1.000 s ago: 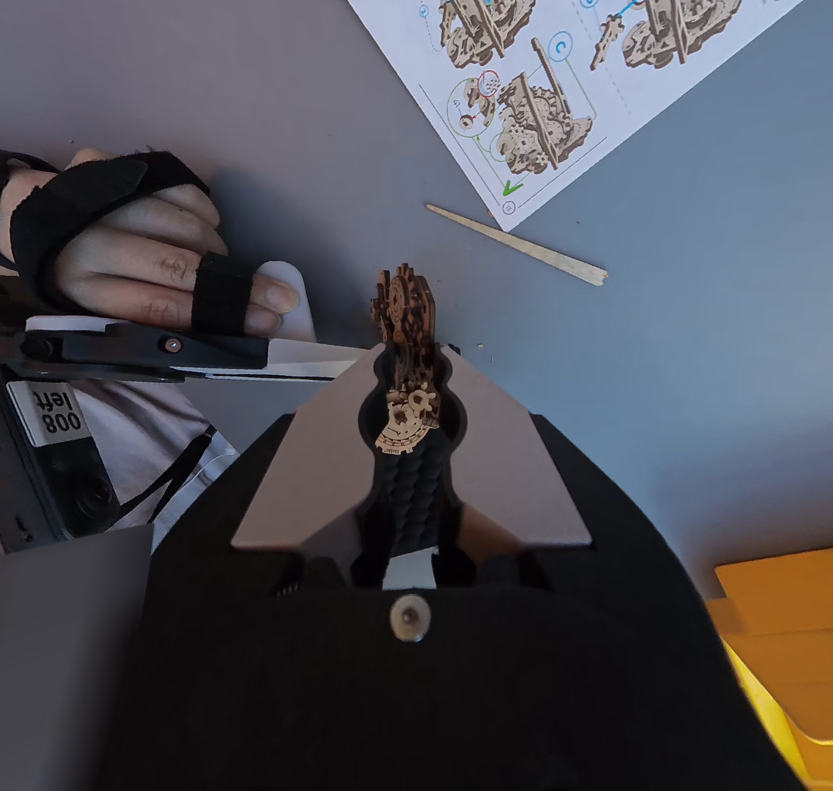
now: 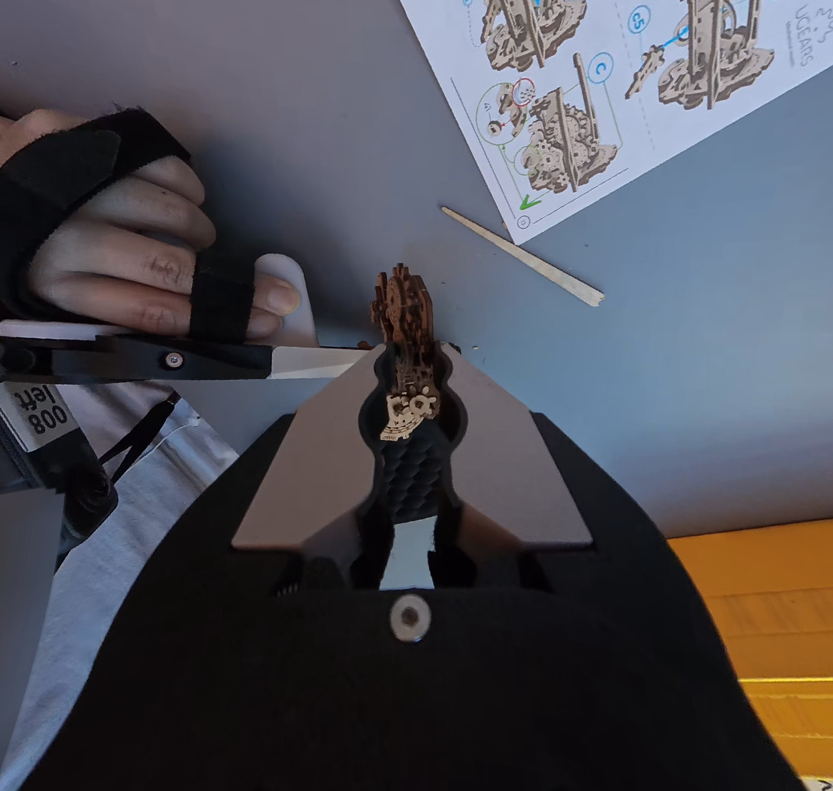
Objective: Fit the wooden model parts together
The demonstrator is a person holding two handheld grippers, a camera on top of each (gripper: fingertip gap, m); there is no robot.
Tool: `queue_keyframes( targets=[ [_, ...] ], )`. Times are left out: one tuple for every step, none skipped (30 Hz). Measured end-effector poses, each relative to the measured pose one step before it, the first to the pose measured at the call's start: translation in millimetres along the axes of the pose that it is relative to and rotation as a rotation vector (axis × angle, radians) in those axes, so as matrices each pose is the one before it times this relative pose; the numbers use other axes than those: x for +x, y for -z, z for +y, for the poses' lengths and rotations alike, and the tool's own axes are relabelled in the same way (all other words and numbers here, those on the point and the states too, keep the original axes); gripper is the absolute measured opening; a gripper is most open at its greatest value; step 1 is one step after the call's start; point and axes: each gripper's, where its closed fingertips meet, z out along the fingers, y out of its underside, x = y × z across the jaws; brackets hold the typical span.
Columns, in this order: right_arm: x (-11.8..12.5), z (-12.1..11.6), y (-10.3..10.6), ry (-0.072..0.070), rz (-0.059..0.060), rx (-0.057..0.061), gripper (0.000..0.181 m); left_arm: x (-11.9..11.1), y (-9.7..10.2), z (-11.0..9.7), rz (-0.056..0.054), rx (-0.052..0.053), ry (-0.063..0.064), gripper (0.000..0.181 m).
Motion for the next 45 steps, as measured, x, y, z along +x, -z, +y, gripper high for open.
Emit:
queue_keyframes(
  targets=[
    [-0.48, -0.36, 0.5, 0.0159, -0.0013, -0.0006, 0.015, -0.22, 0.19, -0.11, -0.0013, 0.0037, 0.0018, 0.016],
    [-0.03, -0.95, 0.26, 0.0045, -0.0015, 0.0032, 0.015, -0.4, 0.23, -0.09, -0.0021, 0.002, 0.0012, 0.016],
    [0.15, -0.39, -0.04, -0.0084, -0.0049, 0.0013, 0.015, 0.03, 0.07, 0.06, 0.0016, -0.0002, 0.0007, 0.016],
    [0.15, 0.2, -0.46, -0.0121, -0.0063, -0.0018, 0.015, 0.34, -0.02, 0.21, 0.0028, -0.0013, 0.002, 0.016],
    [-0.09, 0.23, -0.58, -0.0158, -0.0097, 0.0009, 0.015, 0.1, 0.01, 0.24, 0.0013, -0.001, 0.0018, 0.016],
    [-0.11, -0.01, -0.48, -0.0212, -0.0119, 0.0026, 0.015, -0.16, 0.09, 0.01, 0.0004, -0.0008, 0.0012, 0.016],
    [0.45, -0.55, -0.36, -0.0216, -0.0081, 0.0058, 0.014, -0.06, -0.01, 0.08, 0.0, -0.0012, 0.0008, 0.016],
    [0.81, 0.22, -0.29, -0.0154, 0.0001, 0.001, 0.015, -0.03, -0.08, 0.24, -0.0001, -0.0018, 0.0011, 0.016],
    [0.34, 0.2, -0.15, -0.0052, 0.0056, 0.0005, 0.015, -0.13, -0.13, -0.07, 0.0, -0.0008, 0.0013, 0.016],
    [-0.11, 0.69, -0.13, -0.0035, 0.0088, -0.0017, 0.015, -0.06, -0.2, 0.22, -0.0005, -0.002, 0.0018, 0.016],
    [-0.5, 1.02, -0.07, -0.0064, 0.0089, -0.0057, 0.014, -0.27, -0.12, 0.25, -0.001, -0.0025, 0.001, 0.016],
    [-1.28, 0.57, -0.23, -0.0004, 0.0089, -0.0053, 0.015, -0.14, -0.21, 0.02, -0.0007, -0.0008, 0.0004, 0.016],
    [-0.95, 0.42, -0.14, 0.0037, 0.0141, -0.0058, 0.015, -0.09, 0.0, 0.08, -0.0003, -0.0006, 0.0012, 0.016],
    [-0.27, 0.6, 0.06, 0.0001, 0.0176, -0.0073, 0.014, -0.04, -0.14, 0.39, 0.0003, -0.0033, 0.0023, 0.016],
    [-0.02, 0.7, 0.28, -0.0004, 0.0183, -0.008, 0.015, -0.03, -0.25, 0.61, -0.0002, -0.0039, 0.0021, 0.016],
    [-0.03, 0.32, 0.36, 0.0004, 0.0172, -0.0055, 0.015, -0.18, -0.2, 0.49, -0.001, -0.0027, 0.0011, 0.016],
    [0.63, 0.12, 0.53, 0.0, 0.0184, -0.0027, 0.015, -0.33, 0.0, 0.28, -0.0016, -0.0025, 0.0008, 0.016],
    [1.12, 0.55, 0.33, -0.0011, 0.0205, -0.0036, 0.015, -0.22, -0.04, 0.2, -0.0008, -0.0019, 0.0009, 0.016],
    [-0.18, -0.17, 0.23, -0.0004, 0.0114, 0.0036, 0.014, -0.12, -0.06, 0.32, -0.0001, -0.0019, 0.0019, 0.016],
    [0.2, -0.02, 0.24, 0.0015, 0.0144, 0.0064, 0.014, -0.15, -0.05, 0.24, 0.0, -0.0022, 0.0022, 0.016],
    [-0.64, 0.61, 0.18, 0.0015, 0.0093, 0.0046, 0.014, -0.08, 0.01, 0.16, 0.0, -0.0013, 0.0026, 0.016],
    [-0.27, 0.32, 0.28, 0.0036, 0.0118, 0.0079, 0.014, -0.14, 0.03, 0.06, 0.0001, -0.001, 0.0028, 0.016],
    [-0.28, -0.48, 0.49, 0.0036, 0.0106, 0.0139, 0.014, -0.18, 0.03, -0.16, -0.0012, -0.0002, 0.0016, 0.016],
    [-0.37, 0.31, 0.48, -0.0025, 0.0076, 0.0127, 0.014, -0.24, 0.0, -0.03, -0.0011, -0.0008, 0.0015, 0.016],
    [-0.53, 1.15, 0.26, -0.0015, 0.0064, 0.0092, 0.014, 0.18, 0.03, -0.04, 0.0007, -0.0006, 0.0018, 0.016],
    [-0.63, 0.98, 0.54, 0.0002, 0.0056, 0.0116, 0.014, 0.17, 0.0, -0.03, 0.0, -0.0002, 0.0, 0.016],
    [-0.12, 1.07, 0.52, -0.0038, 0.0045, 0.0115, 0.014, -0.23, -0.06, 0.07, -0.0022, -0.0019, -0.0012, 0.016],
    [-0.07, 0.69, 0.74, -0.0058, 0.0023, 0.014, 0.014, -0.24, -0.06, 0.07, -0.0022, -0.0019, -0.0012, 0.016],
    [0.1, 0.75, 0.74, -0.0067, -0.0019, 0.0138, 0.014, -0.25, -0.03, 0.09, -0.0021, -0.0009, -0.0009, 0.016],
    [0.37, 0.69, 0.34, -0.0107, -0.0056, 0.015, 0.014, -0.24, -0.07, 0.13, -0.0012, -0.0014, 0.0013, 0.016],
    [0.1, 0.74, -0.05, -0.0113, -0.0123, 0.0152, 0.014, -0.16, -0.04, 0.29, 0.0, -0.0022, 0.0043, 0.016],
    [-0.26, 0.84, -0.17, -0.0132, -0.0201, 0.015, 0.015, -0.11, -0.08, 0.21, 0.0002, -0.0017, 0.0045, 0.016],
    [0.28, 0.75, -0.28, -0.01, -0.0202, 0.015, 0.014, -0.28, -0.15, 0.47, -0.001, -0.002, 0.0033, 0.016],
    [0.78, 0.83, -0.28, -0.0129, -0.021, 0.0158, 0.014, -0.77, -0.04, 0.57, -0.0035, -0.0025, 0.003, 0.016],
    [0.72, 0.68, 0.14, -0.0202, -0.027, 0.0172, 0.014, -1.03, -0.16, 0.76, -0.0042, -0.0036, 0.0042, 0.016],
    [0.6, 0.15, 0.59, -0.0153, -0.0282, 0.0215, 0.014, -1.16, 0.01, 0.32, -0.0042, -0.0008, 0.0048, 0.016],
    [1.2, 0.22, 0.85, -0.0135, -0.0234, 0.0233, 0.014, -1.29, 0.19, 0.08, -0.0041, 0.0014, 0.0066, 0.016],
    [0.81, 0.75, 0.69, -0.0161, -0.0253, 0.0209, 0.014, -0.98, 0.12, 0.18, -0.002, 0.0006, 0.0097, 0.016],
    [0.38, 1.19, 0.45, -0.0101, -0.0253, 0.0195, 0.014, -0.68, -0.07, 0.35, 0.0005, 0.0, 0.0113, 0.016],
    [0.47, 1.79, 0.15, -0.0087, -0.0236, 0.016, 0.014, -0.49, -0.2, 0.63, 0.0012, -0.0009, 0.01, 0.016],
    [0.19, 2.06, -0.18, -0.016, -0.0262, 0.012, 0.014, -0.2, -0.37, 0.85, 0.0015, -0.0033, 0.0076, 0.016],
    [-0.19, 1.32, -0.73, -0.0155, -0.0289, 0.0119, 0.013, 0.53, -0.58, 0.71, 0.0033, -0.003, 0.0036, 0.016],
    [-0.23, 2.33, -1.11, -0.0101, -0.0276, 0.0023, 0.013, 0.92, -0.58, 0.22, 0.0039, -0.001, -0.0006, 0.016],
    [-0.09, 2.09, -1.25, -0.0126, -0.027, 0.0004, 0.013, 0.79, -0.6, 0.28, 0.0007, -0.003, -0.0028, 0.016],
    [-0.14, 1.5, -1.02, -0.0117, -0.0257, 0.0022, 0.013, 0.32, -0.31, -0.16, -0.0017, -0.0003, -0.0049, 0.016]
  ],
)
